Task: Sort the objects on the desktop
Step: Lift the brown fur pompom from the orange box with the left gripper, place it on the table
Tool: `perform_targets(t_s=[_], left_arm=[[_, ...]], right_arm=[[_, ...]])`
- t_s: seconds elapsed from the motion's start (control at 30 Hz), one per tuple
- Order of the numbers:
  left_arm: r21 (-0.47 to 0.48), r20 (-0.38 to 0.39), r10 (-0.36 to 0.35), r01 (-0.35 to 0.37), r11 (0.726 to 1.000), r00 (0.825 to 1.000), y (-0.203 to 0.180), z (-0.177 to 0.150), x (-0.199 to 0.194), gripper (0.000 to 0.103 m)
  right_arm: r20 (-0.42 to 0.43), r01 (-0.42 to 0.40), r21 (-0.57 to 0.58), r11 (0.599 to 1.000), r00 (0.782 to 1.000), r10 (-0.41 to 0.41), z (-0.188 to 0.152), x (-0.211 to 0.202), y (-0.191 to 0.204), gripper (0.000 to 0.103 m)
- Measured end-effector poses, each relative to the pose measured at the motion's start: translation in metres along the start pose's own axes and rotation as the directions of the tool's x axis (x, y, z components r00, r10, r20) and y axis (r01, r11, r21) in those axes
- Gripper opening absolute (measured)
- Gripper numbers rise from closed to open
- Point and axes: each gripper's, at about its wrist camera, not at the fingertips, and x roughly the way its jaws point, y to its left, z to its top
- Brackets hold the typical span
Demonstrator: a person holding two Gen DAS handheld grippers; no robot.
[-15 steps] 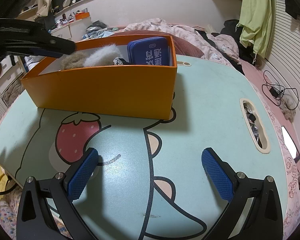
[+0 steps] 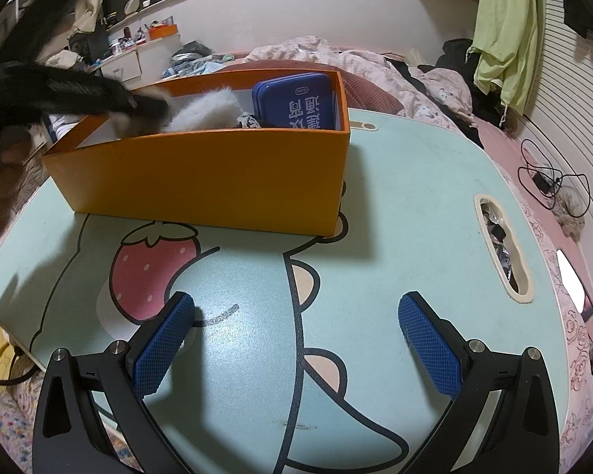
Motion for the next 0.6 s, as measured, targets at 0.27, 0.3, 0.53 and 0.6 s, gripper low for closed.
perform_targets(t_s=[0.27, 0.3, 0.53, 0.6], left_arm=[[0.049, 0.03, -0.094, 0.092, 0.995, 0.995, -0.019, -0.06, -0.045, 0.023], [0.045, 0.011, -0.08, 0.08, 0.996, 0.997, -0.019, -0.069, -0.037, 0.023], [-0.007, -0.065, 0.036, -0.036, 0.999, 0.997, -0.017, -0.097, 0.009, 0.047], [-0.017, -0.061, 0.016, -0.018, 1.0, 0.998, -0.017, -0.1, 0.007, 0.07]], right_arm=[[0.0, -0.001, 0.0, 1.0, 1.0, 0.001, 0.0, 0.0, 0.0, 0.103], [0.0, -0.001, 0.0, 1.0, 1.0, 0.001, 0.0, 0.0, 0.0, 0.103], [0.0, -0.002, 0.0, 1.0, 1.0, 0.002, 0.0, -0.001, -0.002, 0.103], [0.0, -0.002, 0.0, 1.0, 1.0, 0.002, 0.001, -0.001, -0.003, 0.103]])
